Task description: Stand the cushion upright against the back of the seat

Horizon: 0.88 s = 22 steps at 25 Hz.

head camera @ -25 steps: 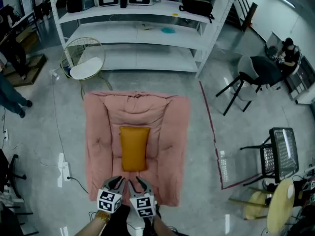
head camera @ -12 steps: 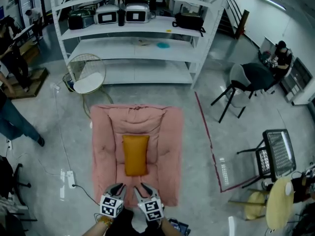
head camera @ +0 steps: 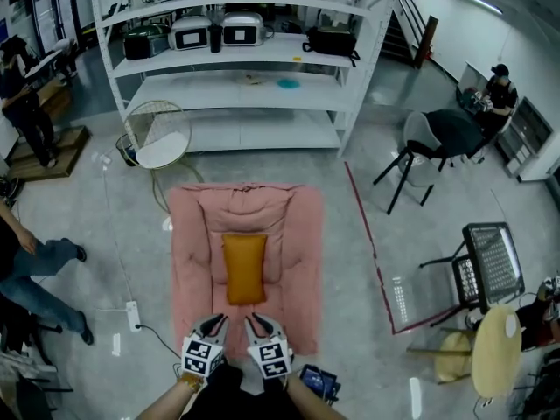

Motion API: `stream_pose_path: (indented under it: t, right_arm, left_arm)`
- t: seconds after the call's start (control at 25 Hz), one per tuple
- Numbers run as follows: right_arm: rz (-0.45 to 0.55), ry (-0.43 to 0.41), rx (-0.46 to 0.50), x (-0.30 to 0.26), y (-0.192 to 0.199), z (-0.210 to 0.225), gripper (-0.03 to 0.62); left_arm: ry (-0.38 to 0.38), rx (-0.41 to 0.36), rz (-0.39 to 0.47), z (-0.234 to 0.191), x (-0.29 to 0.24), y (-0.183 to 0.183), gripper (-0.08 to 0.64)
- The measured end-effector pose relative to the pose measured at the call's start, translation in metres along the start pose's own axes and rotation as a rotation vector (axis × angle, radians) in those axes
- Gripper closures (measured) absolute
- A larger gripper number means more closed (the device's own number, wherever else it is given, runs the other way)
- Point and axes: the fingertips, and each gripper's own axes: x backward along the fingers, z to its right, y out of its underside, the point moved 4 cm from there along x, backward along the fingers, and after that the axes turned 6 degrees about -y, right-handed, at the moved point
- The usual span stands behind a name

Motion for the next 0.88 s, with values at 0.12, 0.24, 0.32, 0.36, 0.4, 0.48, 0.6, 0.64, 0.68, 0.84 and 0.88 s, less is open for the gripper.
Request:
stream_pose_path:
  t: [0.12,0.24,0.32,0.36,0.4,0.48,0.6,0.64,0.68,0.84,0.88]
  right_arm:
    - [0.003,0.014,0.014,0.004,-0.003,0.0,0.531]
    - [-0.006,0.027,0.025,0.007,0.002,-0.004,0.537]
    - [-0.011,0.032,0.037,0.006,0.003,-0.005,0.54]
    - [-0.009,0.031,0.045,0.005,0.003,-0.006,0.541]
    - [-0.009,0.03,0.051,0.005,0.002,-0.008,0.543]
    - [-0.009,0.03,0.062,0.005,0.001,-0.012,0.545]
    - [-0.005,0.031,0.069,0.002,0.001,-0.013,0.546]
    - [-0.003,0.032,0.067,0.001,0.003,-0.011,0.546]
    - [-0.002,0.033,0.064,0.001,0.006,-0.009,0.546]
    - [0.007,0.041,0.049,0.008,0.006,-0.003,0.548]
    - [0.009,0.044,0.046,0.009,0.007,-0.003,0.548]
  left_arm:
    - [0.004,0.0,0.01,0.004,0.006,-0.003,0.512]
    - [0.004,0.012,0.014,0.011,0.011,-0.001,0.512]
    - [0.007,0.017,0.019,0.014,0.011,-0.003,0.512]
    - [0.009,0.018,0.022,0.014,0.011,-0.004,0.514]
    - [0.01,0.016,0.022,0.014,0.012,-0.004,0.515]
    - [0.013,0.012,0.021,0.013,0.011,-0.003,0.518]
    - [0.013,0.012,0.019,0.012,0.008,-0.004,0.52]
    - [0.013,0.012,0.016,0.013,0.006,-0.004,0.522]
    - [0.014,0.012,0.013,0.014,0.004,-0.003,0.522]
    - [0.021,0.008,0.013,0.024,0.001,-0.004,0.523]
    - [0.021,0.008,0.016,0.026,0.001,-0.004,0.523]
